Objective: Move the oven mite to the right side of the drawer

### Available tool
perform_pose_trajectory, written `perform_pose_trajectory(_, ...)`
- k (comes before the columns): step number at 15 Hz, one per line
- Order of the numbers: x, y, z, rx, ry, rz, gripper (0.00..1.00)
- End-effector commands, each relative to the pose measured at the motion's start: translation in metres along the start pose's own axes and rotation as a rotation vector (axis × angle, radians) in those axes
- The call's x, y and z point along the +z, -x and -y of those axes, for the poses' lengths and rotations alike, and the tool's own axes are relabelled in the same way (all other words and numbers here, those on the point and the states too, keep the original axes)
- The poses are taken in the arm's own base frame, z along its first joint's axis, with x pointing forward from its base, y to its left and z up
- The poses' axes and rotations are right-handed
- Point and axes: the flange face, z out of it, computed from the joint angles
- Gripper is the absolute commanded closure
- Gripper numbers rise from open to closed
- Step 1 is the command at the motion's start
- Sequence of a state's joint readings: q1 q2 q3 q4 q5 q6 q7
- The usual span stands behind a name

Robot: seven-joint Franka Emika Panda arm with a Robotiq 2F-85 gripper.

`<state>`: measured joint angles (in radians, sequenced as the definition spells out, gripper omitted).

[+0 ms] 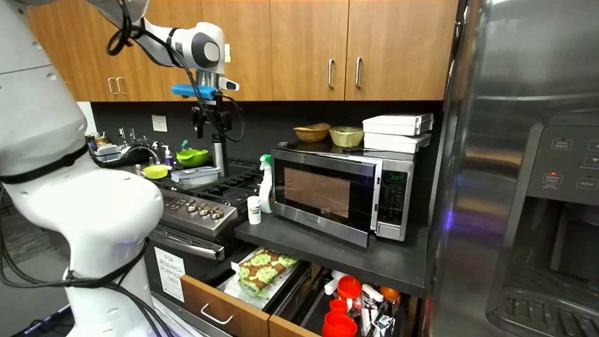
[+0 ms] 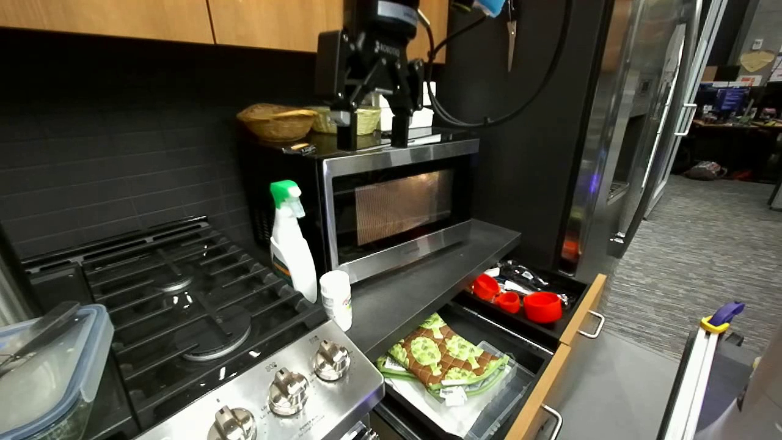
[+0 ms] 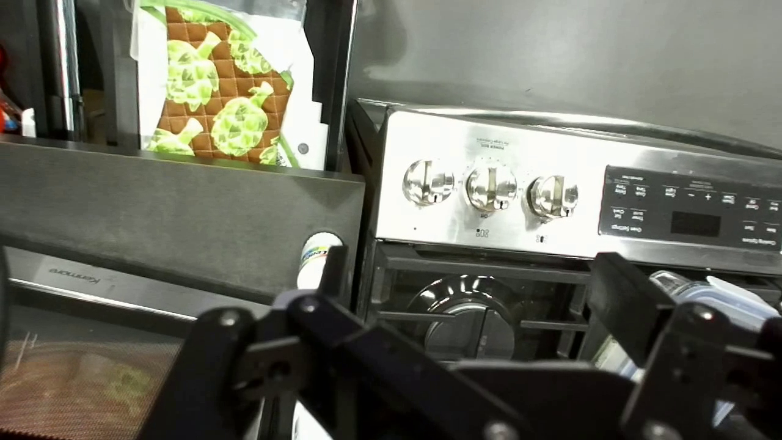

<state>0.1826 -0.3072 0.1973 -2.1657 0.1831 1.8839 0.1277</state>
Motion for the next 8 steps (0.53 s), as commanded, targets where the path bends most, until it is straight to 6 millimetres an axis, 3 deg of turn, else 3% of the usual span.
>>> perform_pose_trajectory(1, 0.002, -0.002, -0.015, 0.035, 0.011, -0.007, 0.0)
perform_pose_trajectory(8, 0.019, -0.006, -0.049, 0.133, 0.034, -0.027, 0.0)
